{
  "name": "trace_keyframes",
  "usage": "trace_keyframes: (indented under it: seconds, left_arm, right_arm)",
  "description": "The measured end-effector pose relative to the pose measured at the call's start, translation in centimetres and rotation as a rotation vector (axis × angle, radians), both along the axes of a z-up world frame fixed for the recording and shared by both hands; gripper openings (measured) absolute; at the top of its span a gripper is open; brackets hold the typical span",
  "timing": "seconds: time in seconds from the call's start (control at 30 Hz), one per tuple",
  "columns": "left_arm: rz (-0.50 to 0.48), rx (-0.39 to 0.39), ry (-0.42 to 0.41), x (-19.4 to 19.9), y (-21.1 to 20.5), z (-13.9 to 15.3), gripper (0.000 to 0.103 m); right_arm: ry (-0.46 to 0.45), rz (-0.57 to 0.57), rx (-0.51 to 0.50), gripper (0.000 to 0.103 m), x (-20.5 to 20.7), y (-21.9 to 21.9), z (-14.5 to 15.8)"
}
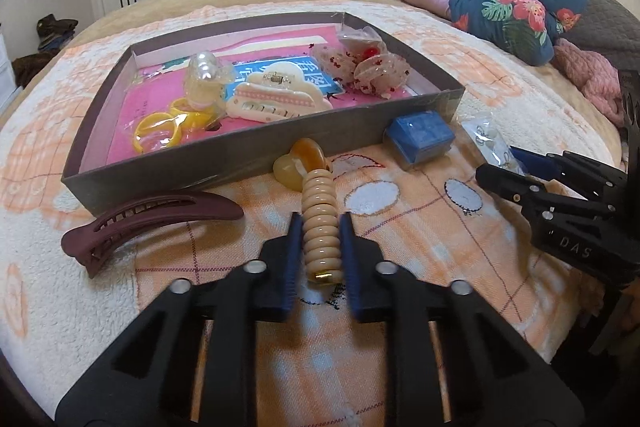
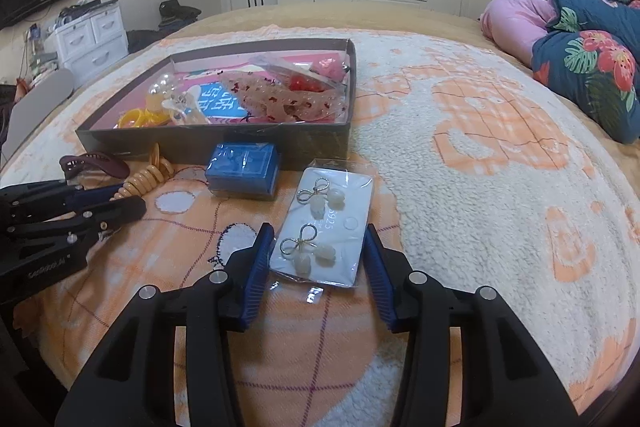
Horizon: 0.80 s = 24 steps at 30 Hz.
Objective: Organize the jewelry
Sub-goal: 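Grasp the orange spiral hair tie with the left tool while the right tool grasps the earring card, then carry the spiral tie and earring card into the tray and release both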
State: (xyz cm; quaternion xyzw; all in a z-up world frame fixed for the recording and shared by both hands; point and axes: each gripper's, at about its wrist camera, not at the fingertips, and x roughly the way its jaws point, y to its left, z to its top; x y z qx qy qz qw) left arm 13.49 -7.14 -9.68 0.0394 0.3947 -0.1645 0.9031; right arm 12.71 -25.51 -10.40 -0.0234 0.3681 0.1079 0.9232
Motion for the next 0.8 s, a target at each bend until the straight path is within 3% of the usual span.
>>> trace_keyframes:
  seconds: [0.4,0.8]
  left_arm:
    - [-0.035,-0.069,-0.045,-1.4,0.1,2.1,0.011]
    - [0.057,-0.142,-0.103,-1.0,3.7,4.8,0.011]
  right_arm:
    - [-0.046,0.019,0.018,0.043,-1.6,0.0,2.0]
    - [-0.088,0.109,0.018,0.042,-2.0,3.3,4.5]
